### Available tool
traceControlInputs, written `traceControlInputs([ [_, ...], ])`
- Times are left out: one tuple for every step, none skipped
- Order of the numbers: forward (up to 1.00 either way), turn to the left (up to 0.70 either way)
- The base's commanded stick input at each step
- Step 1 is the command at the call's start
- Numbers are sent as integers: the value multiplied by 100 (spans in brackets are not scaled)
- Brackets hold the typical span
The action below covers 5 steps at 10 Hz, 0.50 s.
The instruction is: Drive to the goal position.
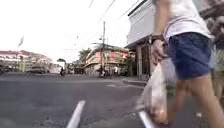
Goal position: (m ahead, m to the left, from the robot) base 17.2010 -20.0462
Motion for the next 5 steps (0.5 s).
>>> traceControlInputs([
  [0,100],
  [0,100],
  [0,100],
  [0,85],
  [0,22],
])
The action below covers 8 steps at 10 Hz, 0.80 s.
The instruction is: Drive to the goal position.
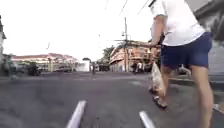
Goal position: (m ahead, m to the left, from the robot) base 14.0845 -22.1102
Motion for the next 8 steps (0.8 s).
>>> traceControlInputs([
  [-100,0],
  [-100,0],
  [-100,0],
  [-100,0],
  [-100,0],
  [-100,0],
  [-100,0],
  [-81,0],
])
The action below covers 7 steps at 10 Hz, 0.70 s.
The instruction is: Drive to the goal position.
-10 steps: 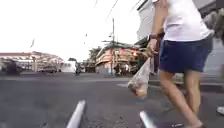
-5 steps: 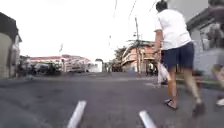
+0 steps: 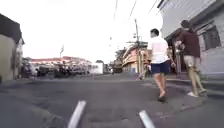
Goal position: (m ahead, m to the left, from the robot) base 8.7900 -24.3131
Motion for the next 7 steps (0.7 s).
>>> traceControlInputs([
  [-4,0],
  [0,0],
  [0,0],
  [0,0],
  [0,0],
  [70,0],
  [96,0],
])
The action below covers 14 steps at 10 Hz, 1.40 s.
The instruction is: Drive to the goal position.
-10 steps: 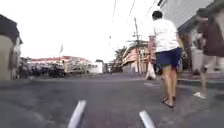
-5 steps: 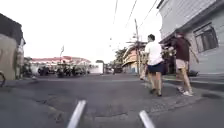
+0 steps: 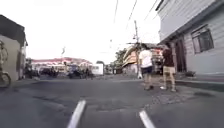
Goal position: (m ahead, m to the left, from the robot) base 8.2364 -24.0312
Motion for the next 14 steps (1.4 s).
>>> traceControlInputs([
  [100,0],
  [100,0],
  [100,0],
  [100,0],
  [100,0],
  [100,0],
  [100,0],
  [100,0],
  [100,-34],
  [100,-40],
  [100,-40],
  [100,-40],
  [100,-40],
  [100,-40],
])
